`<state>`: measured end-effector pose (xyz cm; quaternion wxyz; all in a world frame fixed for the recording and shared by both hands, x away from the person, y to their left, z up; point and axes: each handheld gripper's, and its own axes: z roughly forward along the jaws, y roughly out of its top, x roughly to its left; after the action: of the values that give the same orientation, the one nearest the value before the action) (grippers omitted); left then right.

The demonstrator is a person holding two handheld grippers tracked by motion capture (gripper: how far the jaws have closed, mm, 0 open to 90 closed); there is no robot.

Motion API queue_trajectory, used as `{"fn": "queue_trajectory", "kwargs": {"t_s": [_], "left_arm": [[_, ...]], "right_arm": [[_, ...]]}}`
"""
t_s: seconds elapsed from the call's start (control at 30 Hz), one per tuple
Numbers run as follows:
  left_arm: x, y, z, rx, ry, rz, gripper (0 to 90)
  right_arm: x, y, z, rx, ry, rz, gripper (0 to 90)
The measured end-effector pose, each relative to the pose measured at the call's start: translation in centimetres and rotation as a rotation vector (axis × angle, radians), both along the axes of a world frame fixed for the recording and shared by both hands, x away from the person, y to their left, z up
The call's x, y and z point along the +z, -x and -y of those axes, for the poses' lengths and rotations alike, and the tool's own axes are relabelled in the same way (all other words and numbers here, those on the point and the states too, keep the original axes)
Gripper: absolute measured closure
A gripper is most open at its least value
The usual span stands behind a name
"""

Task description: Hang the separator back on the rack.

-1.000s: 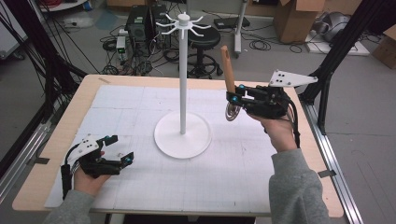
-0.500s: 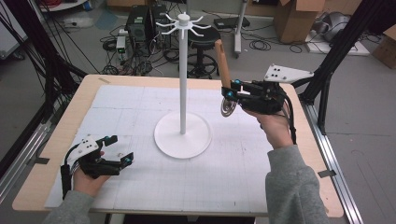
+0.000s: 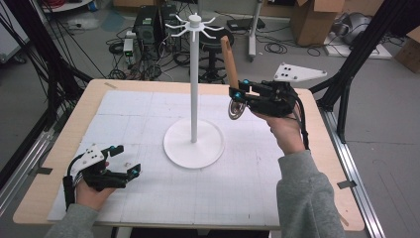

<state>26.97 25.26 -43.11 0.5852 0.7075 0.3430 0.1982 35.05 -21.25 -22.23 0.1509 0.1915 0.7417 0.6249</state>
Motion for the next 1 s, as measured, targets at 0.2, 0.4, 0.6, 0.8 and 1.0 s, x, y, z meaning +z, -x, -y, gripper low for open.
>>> {"fn": "queue_trajectory", "kwargs": {"t_s": [0.2, 0.4, 0.6, 0.8, 1.0], "left_arm": [[0.0, 0.0, 0.0, 0.0, -0.001, -0.001, 1.8], [0.0, 0.1, 0.0, 0.0, 0.0, 0.0, 1.8], [-0.1, 0.2, -0.2, 0.007, 0.011, 0.0, 1.8], [-0.1, 0.3, -0.3, 0.009, 0.01, 0.0, 1.8], [-0.1, 0.3, -0.4, 0.009, 0.011, -0.002, 1.8]], "right_arm": [[0.1, -0.1, -0.3, 0.0, -0.008, 0.003, 70.0], [0.3, -0.2, -0.8, 0.001, -0.014, 0.009, 70.0], [0.4, -0.3, -1.2, 0.007, -0.018, 0.01, 70.0], [0.5, -0.5, -1.5, 0.011, -0.016, 0.011, 70.0], [0.6, -0.6, -1.9, 0.015, -0.018, 0.007, 70.0]]}}
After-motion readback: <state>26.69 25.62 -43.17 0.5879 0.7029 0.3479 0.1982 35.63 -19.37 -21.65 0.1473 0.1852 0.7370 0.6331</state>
